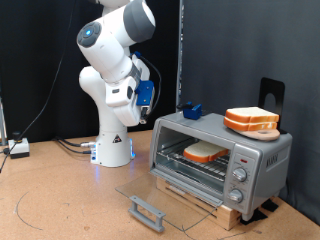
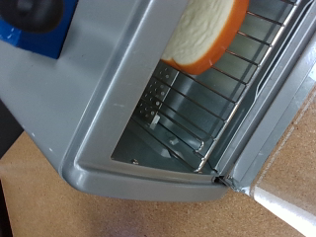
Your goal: Make a piece of toast with the oven
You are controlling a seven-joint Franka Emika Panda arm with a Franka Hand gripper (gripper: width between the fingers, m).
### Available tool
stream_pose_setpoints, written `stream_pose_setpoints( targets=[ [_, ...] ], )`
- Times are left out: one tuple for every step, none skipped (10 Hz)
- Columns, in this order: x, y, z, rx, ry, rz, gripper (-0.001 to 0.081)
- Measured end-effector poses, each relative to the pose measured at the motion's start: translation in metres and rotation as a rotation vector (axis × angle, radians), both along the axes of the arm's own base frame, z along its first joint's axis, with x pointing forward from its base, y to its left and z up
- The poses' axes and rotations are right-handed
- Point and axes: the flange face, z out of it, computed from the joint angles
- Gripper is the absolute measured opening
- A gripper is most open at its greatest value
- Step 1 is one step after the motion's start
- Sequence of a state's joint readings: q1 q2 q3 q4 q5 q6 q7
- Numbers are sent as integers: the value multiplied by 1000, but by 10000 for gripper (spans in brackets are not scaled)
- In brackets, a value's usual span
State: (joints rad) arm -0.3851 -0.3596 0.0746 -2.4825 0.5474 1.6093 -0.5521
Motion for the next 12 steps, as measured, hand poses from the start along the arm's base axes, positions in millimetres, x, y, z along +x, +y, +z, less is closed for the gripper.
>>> stream_pose_setpoints(
  targets=[
    [1,1,1,26,31,-86,809],
    [2,-4,3,55,69,-187,809],
    [1,-16,2,69,101,-267,809],
    [-2,-32,-2,70,134,-328,809],
    [-5,-48,-9,46,150,-357,809],
    [-6,-63,-18,6,154,-376,809],
    [-5,-76,-27,-23,148,-386,809],
    [-2,-88,-34,-30,126,-394,809],
    [0,-100,-40,-25,99,-394,809],
    [3,-111,-45,-12,81,-389,809],
    [6,-122,-49,-2,70,-386,809],
    [8,-132,-53,5,65,-385,809]
  ],
)
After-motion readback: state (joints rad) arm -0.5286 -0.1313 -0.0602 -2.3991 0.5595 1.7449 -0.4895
